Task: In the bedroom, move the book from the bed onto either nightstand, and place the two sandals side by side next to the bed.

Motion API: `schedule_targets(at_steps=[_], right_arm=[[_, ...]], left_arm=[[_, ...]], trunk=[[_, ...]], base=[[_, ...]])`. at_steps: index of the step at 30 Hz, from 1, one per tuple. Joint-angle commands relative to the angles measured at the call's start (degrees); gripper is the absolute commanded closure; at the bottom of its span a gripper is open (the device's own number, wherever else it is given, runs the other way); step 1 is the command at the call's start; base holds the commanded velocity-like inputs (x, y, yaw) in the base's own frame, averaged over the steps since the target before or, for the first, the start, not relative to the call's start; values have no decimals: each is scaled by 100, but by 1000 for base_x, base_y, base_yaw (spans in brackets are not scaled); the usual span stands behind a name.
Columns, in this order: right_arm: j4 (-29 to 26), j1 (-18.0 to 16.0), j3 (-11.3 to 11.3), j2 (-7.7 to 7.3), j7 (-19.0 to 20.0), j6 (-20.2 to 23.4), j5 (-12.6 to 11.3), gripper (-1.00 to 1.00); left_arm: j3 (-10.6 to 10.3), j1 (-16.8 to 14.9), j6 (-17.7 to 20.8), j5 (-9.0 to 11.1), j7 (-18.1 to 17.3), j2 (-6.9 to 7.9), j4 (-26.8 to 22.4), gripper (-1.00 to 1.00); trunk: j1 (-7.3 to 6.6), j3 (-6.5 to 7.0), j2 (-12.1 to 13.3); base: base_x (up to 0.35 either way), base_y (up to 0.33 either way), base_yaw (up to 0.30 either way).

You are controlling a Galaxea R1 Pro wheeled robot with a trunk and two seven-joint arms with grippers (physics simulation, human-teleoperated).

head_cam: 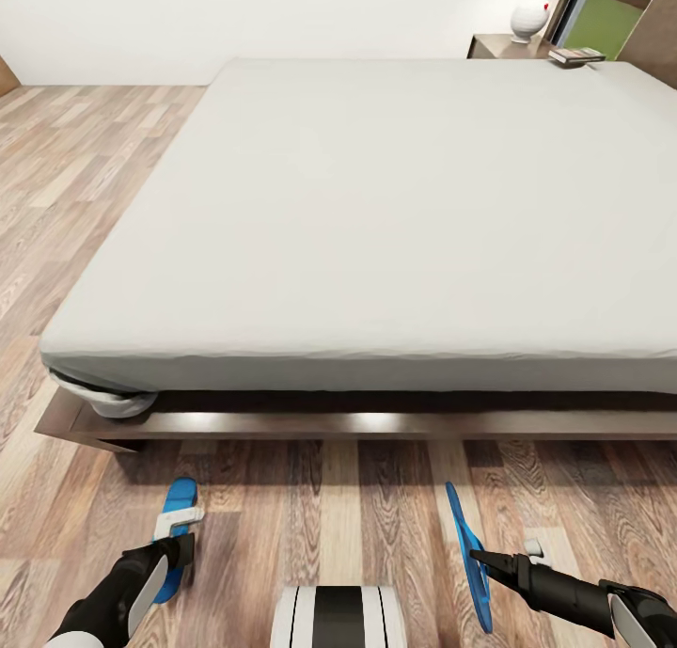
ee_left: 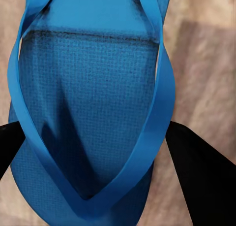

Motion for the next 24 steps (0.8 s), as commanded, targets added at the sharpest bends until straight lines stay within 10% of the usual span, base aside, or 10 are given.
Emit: schedule_targets(at_steps=[1,24], right_arm=[[0,-1,-3,-1,3,53,-26,100],[1,-1,-3,-1,3,56,-26,100]], left_arm=[[-5,0,26,60,30,1,-10,100],[3,1,7,69,30,2,-8,100]], trunk=[[-1,-3,-1],[20,-181,-12]], base=[[0,0,0],[0,0,0]])
